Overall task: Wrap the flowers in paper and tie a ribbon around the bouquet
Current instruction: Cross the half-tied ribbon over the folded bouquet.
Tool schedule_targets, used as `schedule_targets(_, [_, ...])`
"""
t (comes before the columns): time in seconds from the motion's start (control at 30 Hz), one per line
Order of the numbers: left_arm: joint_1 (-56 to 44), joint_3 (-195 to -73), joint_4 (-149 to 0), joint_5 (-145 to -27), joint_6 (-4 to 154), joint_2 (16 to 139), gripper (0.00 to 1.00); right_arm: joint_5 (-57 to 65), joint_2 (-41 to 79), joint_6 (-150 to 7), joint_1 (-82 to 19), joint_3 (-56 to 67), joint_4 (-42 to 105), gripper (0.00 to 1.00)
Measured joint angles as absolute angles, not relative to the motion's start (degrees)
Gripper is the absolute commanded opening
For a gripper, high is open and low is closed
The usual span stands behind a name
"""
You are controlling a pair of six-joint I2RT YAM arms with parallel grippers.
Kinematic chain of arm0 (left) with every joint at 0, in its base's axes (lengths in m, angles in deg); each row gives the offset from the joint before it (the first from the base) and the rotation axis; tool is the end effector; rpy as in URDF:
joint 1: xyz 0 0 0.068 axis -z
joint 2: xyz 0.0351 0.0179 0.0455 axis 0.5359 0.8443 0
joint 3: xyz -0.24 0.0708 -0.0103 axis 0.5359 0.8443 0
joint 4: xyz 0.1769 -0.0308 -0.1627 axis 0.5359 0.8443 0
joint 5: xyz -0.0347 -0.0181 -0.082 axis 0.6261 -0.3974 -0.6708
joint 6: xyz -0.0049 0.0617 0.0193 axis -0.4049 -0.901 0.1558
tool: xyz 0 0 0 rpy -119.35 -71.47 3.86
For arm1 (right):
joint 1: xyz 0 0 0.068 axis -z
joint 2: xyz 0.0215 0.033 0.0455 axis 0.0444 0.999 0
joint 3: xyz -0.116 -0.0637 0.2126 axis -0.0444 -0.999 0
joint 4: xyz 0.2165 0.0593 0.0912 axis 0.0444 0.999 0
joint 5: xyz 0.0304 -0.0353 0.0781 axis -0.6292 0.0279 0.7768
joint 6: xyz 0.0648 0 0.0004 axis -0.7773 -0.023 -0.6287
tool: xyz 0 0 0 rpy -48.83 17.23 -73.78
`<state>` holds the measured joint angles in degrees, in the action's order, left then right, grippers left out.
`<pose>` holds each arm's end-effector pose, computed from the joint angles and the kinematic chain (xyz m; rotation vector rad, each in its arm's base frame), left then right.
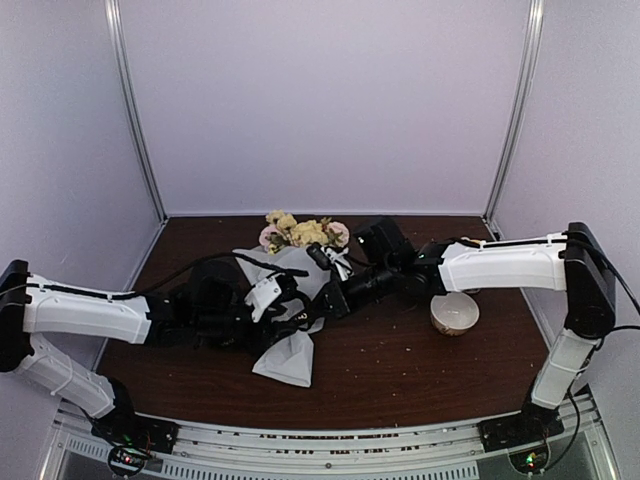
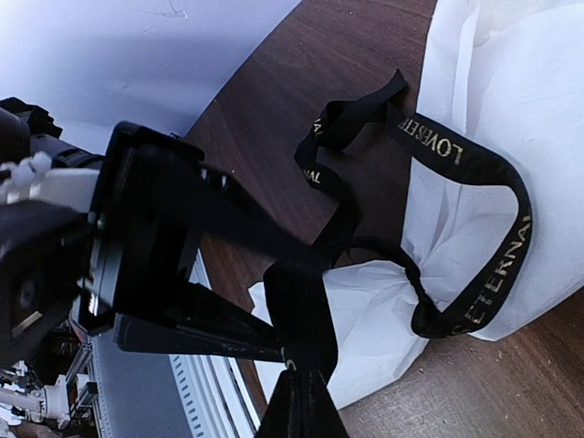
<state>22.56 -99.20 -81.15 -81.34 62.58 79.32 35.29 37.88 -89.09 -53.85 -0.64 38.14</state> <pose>0.1601 -0.2336 0.1870 1.0526 1.9047 -0.6166 0.2099 0.3127 0.2197 -0.9795 2.2695 1.4074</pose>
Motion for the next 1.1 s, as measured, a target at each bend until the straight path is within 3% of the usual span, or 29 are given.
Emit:
schedule_targets(0.1, [19.1, -100.1, -78.4, -82.9, 65.2, 78.3, 0.83, 35.0, 37.9, -88.5, -53.4, 0.3, 39.8, 0.00])
schedule_targets(0.33, [3.7, -104.3, -69.6, -82.9, 76.2, 77.0, 0.81, 34.3, 38.4, -87.5, -53.1, 2.5, 41.3, 0.00])
schedule_targets(0.5, [-1.8, -114.9, -55.8, -77.5, 80.5, 90.4, 0.84, 34.2, 39.0, -87.4, -53.1, 2.8, 41.7, 0.00])
schedule_targets(0.67, [-2.0, -116.7, -45.5, -75.7, 80.9, 100.3, 0.81, 34.3, 40.0, -87.4, -53.1, 2.9, 41.9, 0.00])
schedule_targets(0.73, [-1.8, -117.7, -43.7, -74.9, 80.8, 101.5, 0.69, 34.3, 40.1, -87.4, -53.1, 2.9, 41.9, 0.00])
schedule_targets(0.87, [-1.8, -119.2, -42.8, -74.0, 81.2, 102.9, 0.08, 34.3, 40.1, -87.4, -53.1, 2.9, 42.0, 0.00])
schedule_targets(0.9, [-1.8, -119.4, -42.7, -73.9, 81.2, 103.1, 0.00, 34.3, 40.1, -87.4, -53.1, 2.9, 42.1, 0.00])
schedule_targets(1.1, [-1.6, -119.0, -41.2, -72.9, 80.6, 100.6, 0.00, 34.3, 40.7, -87.5, -53.1, 3.4, 42.5, 0.00])
